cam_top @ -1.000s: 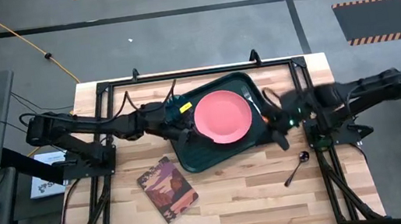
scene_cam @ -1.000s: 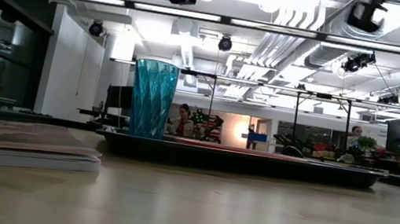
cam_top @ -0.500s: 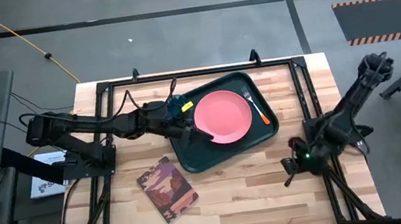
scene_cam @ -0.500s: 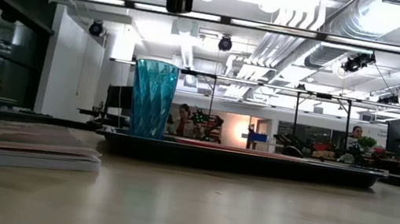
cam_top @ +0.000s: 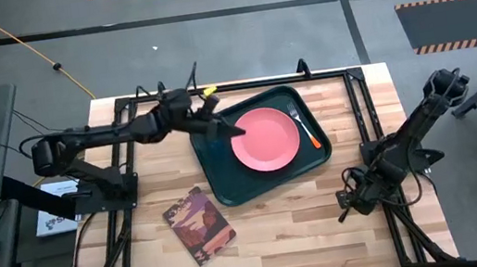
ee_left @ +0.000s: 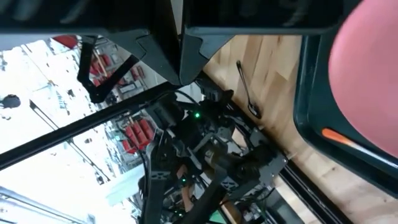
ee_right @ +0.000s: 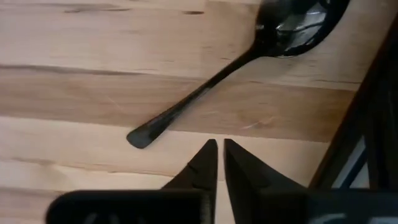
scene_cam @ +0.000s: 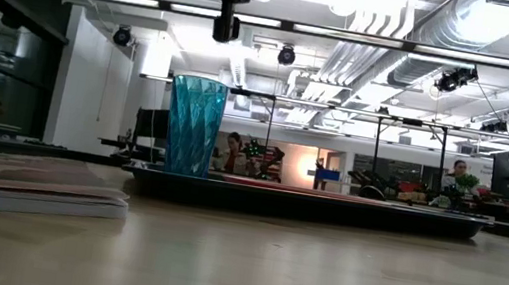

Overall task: Pick and place plate/cup/fork/spoon on tray
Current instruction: Put the black spoon to the right of the pink plate on the black tray

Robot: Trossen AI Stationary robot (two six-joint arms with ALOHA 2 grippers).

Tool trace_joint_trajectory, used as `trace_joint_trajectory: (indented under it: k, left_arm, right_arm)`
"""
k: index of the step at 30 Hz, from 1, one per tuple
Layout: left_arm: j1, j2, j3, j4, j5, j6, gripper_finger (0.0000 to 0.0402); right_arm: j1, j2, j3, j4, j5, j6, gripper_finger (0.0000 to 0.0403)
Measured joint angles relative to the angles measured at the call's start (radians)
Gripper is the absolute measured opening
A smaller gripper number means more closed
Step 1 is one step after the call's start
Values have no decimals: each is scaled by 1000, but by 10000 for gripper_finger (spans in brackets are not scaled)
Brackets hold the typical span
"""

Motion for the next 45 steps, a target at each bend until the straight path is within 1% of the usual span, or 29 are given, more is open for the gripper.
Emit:
trace_joint_trajectory:
  k: [3,6,10,13,16,18,23,25,27,30,33,39,40,42,45]
  left_arm:
    - [61,0,0,5,68,21,0]
    - [114,0,0,7,119,39,0]
    - [162,0,0,9,141,52,0]
    - [184,0,0,14,146,52,0]
    - [194,0,0,14,146,53,0]
    - [196,0,0,14,146,53,0]
    - [196,0,0,13,124,61,0]
    - [196,0,0,14,116,61,0]
    - [196,0,0,14,114,65,0]
    - [196,0,0,14,113,70,0]
    - [196,0,0,14,113,71,0]
    - [196,0,0,14,113,71,0]
    - [196,0,0,14,114,72,0]
    - [198,0,0,14,123,73,0]
    - [207,0,0,14,177,71,0]
  right_arm:
    - [-36,0,0,2,-2,2,49]
    - [-78,-1,0,1,8,-8,101]
    - [-114,-1,0,-49,8,-1,180]
    - [-133,-1,-20,-49,-12,7,224]
    - [-143,-1,-57,3,-23,14,244]
    - [-146,-1,-74,39,-24,13,246]
    - [-161,0,-111,34,-18,12,247]
    - [-168,0,-131,60,-21,13,244]
    - [-177,0,-143,86,-22,17,232]
    - [-192,0,-152,91,-24,22,197]
    - [-203,0,-154,86,-25,25,144]
    - [-215,0,-154,81,-11,17,19]
    - [-215,-1,-152,79,-4,12,11]
    - [-214,-1,-146,74,10,7,13]
    - [-210,-14,-120,62,37,-35,7]
